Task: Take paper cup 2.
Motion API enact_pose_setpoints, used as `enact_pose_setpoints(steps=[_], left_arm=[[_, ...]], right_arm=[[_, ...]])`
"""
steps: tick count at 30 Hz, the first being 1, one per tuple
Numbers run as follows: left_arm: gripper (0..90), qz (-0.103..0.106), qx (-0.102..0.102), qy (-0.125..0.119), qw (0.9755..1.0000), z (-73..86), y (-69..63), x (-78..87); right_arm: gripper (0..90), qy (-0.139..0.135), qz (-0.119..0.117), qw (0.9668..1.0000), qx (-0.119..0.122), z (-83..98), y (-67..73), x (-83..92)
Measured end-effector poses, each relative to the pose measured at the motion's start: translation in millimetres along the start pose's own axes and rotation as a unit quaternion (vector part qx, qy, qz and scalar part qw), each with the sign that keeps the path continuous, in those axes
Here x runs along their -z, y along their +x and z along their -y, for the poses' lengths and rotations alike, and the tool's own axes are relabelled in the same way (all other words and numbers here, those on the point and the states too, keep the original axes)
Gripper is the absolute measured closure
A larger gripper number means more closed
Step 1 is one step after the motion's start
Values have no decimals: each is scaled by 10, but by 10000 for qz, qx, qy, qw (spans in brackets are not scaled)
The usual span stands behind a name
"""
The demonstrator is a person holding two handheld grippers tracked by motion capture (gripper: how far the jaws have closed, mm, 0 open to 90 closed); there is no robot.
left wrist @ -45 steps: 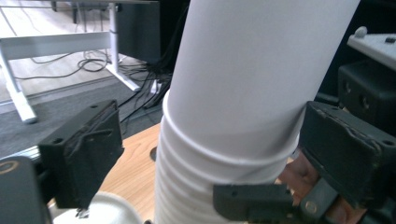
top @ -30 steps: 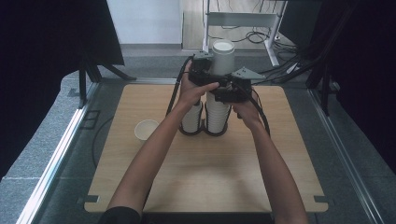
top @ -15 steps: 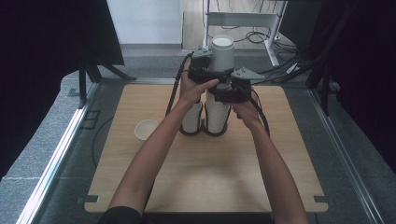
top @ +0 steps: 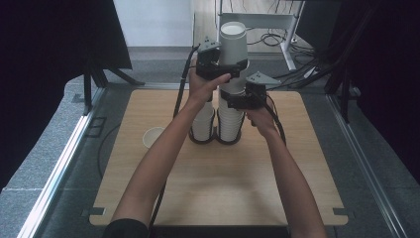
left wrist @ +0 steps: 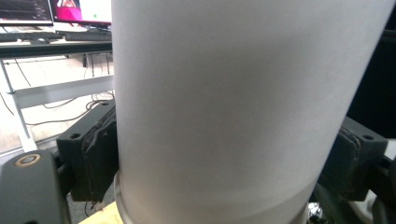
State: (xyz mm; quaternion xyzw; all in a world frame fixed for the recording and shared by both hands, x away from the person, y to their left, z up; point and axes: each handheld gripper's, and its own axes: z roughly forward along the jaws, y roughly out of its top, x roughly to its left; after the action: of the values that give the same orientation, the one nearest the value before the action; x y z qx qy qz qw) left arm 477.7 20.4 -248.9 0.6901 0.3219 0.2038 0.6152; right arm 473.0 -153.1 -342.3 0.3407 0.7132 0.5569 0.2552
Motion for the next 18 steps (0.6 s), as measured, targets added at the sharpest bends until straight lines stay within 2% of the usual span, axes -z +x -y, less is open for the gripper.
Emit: enact_pose_setpoints(steps=[5,12,18], left_arm=[[130,8,20,-117,9999,-57,2,39],[129,-86,-117,-211,9997,-148,-38,108],[129,-130,-55,-386,9992,-234,-27,187]], right_arm=[[40,-2,-2,10000,1,0,-1,-1],[40,-10,-11,10000,14,4,-2,-1],[40,4,-9,10000,-2,1,2,-1]])
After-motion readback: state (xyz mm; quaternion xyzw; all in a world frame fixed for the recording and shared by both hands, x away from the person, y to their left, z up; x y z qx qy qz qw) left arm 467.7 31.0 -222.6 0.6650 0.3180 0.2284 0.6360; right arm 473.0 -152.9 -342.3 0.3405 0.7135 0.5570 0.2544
